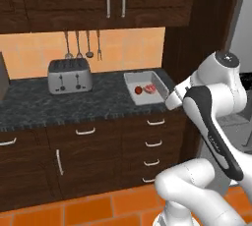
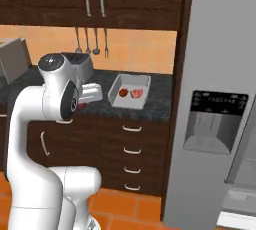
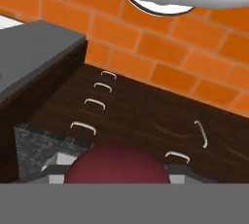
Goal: Place one tomato and one steak in each tupperware on the nearby counter, to pack two identical lunches.
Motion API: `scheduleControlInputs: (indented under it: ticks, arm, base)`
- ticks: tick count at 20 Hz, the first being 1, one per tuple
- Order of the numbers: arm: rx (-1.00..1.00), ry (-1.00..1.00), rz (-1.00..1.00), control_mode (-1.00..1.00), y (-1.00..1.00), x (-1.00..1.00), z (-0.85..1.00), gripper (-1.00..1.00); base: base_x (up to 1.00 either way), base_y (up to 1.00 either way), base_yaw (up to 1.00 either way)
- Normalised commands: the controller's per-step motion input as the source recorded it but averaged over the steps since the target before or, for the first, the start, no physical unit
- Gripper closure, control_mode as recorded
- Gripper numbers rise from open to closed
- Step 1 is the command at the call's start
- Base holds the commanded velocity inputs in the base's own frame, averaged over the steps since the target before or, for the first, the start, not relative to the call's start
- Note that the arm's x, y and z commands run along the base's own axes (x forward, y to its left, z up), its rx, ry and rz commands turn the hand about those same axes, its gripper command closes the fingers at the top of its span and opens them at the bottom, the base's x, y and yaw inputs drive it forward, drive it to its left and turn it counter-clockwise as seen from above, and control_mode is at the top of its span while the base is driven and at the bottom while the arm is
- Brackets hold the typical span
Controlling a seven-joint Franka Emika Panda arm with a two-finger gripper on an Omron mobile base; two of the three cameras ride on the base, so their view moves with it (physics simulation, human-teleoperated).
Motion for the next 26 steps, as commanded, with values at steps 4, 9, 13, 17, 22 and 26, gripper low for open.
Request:
scheduleControlInputs:
  ticks: [4,9,13,17,22,26]
  arm:
    - [0.0,0.0,0.0,1.0,0.0,0.0,0.0,1.0]
    - [0.0,0.0,0.0,1.0,0.0,0.0,0.0,1.0]
    - [0.0,0.0,0.0,1.0,0.0,0.0,0.0,1.0]
    - [0.0,0.0,0.0,1.0,0.0,0.0,0.0,1.0]
    - [0.0,0.0,0.0,1.0,0.0,0.0,0.0,1.0]
    - [0.0,0.0,0.0,1.0,0.0,0.0,0.0,1.0]
  base:
    - [0.09,1.0,0.22]
    - [0.3,1.0,0.18]
    - [0.57,1.0,0.09]
    - [0.67,1.0,0.06]
    - [0.8,1.0,0.05]
    - [0.99,1.0,0.0]
